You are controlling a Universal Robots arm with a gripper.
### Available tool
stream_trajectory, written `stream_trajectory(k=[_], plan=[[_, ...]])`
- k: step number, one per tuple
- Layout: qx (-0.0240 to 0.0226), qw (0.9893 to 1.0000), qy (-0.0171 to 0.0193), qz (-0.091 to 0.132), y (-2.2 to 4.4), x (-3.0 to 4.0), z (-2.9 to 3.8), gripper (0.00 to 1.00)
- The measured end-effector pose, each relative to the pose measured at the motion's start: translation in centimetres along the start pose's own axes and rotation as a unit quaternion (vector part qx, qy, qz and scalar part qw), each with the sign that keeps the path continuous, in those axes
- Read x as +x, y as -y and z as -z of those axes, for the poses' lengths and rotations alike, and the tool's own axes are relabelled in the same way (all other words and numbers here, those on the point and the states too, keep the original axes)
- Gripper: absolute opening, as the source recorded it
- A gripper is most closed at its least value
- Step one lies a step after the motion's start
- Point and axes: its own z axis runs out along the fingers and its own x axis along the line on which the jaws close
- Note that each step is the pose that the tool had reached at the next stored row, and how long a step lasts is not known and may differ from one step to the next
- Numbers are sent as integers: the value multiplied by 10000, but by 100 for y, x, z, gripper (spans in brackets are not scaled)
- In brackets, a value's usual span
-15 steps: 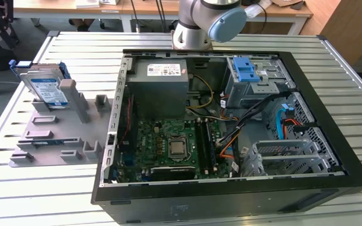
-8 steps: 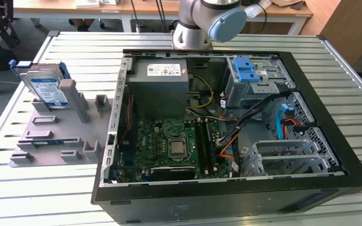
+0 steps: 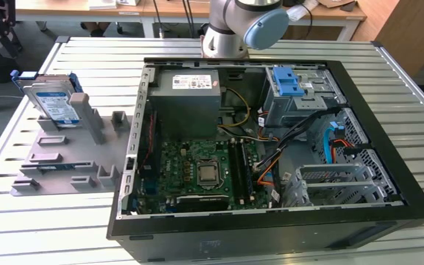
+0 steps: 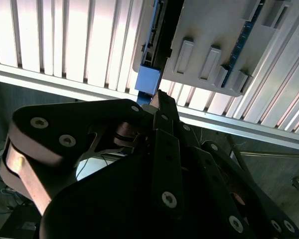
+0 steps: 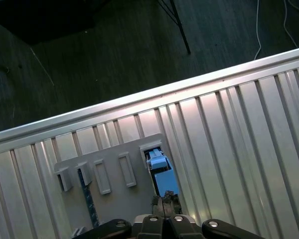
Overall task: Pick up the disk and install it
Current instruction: 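Pick up the disk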
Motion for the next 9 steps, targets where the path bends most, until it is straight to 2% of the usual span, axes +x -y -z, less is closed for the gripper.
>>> stream_trajectory(k=[9], plan=[[-1,10000,0,28,0,0,0,11]])
